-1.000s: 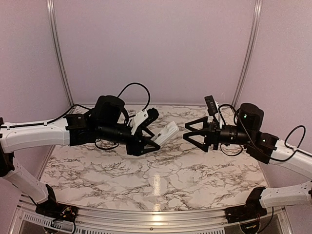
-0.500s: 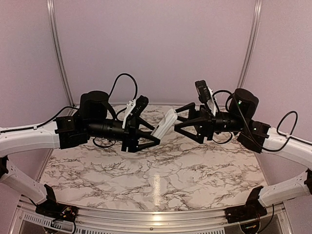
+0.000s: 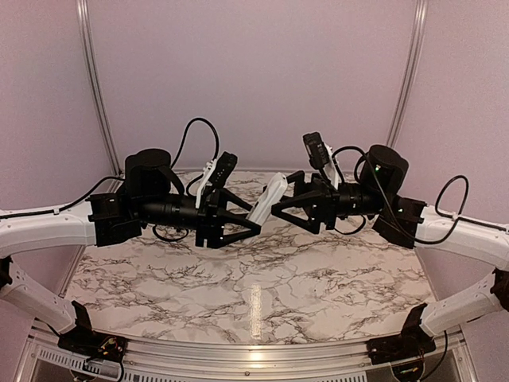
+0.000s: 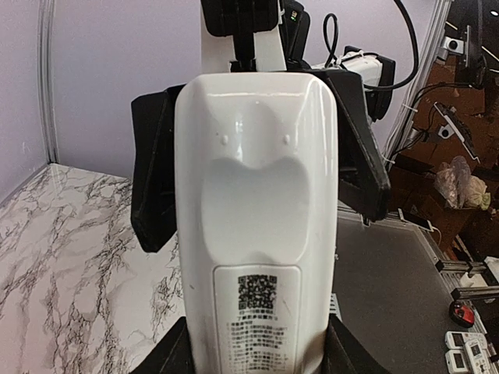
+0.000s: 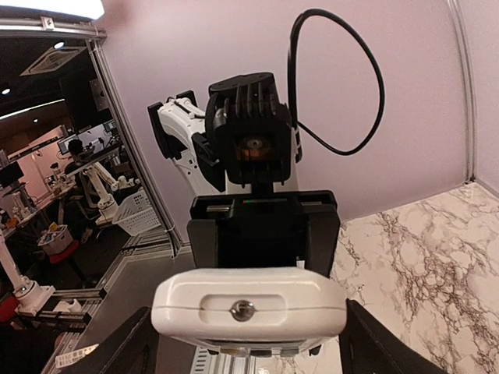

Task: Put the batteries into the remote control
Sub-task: Pass from the left arm to the right, then place the remote control at the center of the board.

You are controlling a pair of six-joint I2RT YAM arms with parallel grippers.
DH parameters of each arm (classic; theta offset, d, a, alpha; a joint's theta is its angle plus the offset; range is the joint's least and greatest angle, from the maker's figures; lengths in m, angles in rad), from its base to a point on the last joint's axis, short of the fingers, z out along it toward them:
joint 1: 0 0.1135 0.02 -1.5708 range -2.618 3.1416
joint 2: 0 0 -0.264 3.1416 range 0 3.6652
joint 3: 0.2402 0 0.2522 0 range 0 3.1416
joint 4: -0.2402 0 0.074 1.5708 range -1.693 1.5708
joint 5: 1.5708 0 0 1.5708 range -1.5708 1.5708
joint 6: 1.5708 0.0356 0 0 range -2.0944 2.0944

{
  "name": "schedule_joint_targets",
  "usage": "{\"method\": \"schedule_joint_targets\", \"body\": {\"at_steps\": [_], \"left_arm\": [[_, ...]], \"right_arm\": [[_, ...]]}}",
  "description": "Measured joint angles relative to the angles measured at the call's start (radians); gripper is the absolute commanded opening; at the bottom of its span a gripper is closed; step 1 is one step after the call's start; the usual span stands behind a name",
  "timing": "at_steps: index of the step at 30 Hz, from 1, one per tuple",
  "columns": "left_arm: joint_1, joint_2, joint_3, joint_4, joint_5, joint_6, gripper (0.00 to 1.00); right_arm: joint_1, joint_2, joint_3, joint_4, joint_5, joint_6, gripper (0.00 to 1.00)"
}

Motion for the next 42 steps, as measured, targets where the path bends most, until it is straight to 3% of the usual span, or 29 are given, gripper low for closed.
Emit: {"method": "schedule_joint_targets", "body": {"at_steps": [12,17,20,24,31,42], "left_arm": [[0.003,0.005,-0.012,0.040,0.023,-0.061,0.37],[0.007,0.005,-0.012,0.040,0.011,-0.069,0.40],[0.007,0.005,-0.012,0.039,-0.001,-0.070,0.54],[0.013,0.005,-0.012,0.037,-0.045,-0.082,0.96],[0.061,-0.002,-0.017,-0.023,-0.246,-0.112,0.99],[0.135,-0.149,-0.095,-0.107,-0.628,-0.183,0.99]], "right_arm": [[0.009,0.045,0.013,0.060,-0.013,0.037,0.46],[0.008,0.058,0.025,0.061,0.000,0.039,0.28],[0.008,0.059,0.028,0.051,0.020,0.037,0.18],[0.009,0.066,0.053,0.001,0.074,0.045,0.04],[-0.029,0.123,0.092,-0.166,0.225,0.116,0.05],[-0.048,0.303,0.188,-0.493,0.412,0.240,0.04]]}}
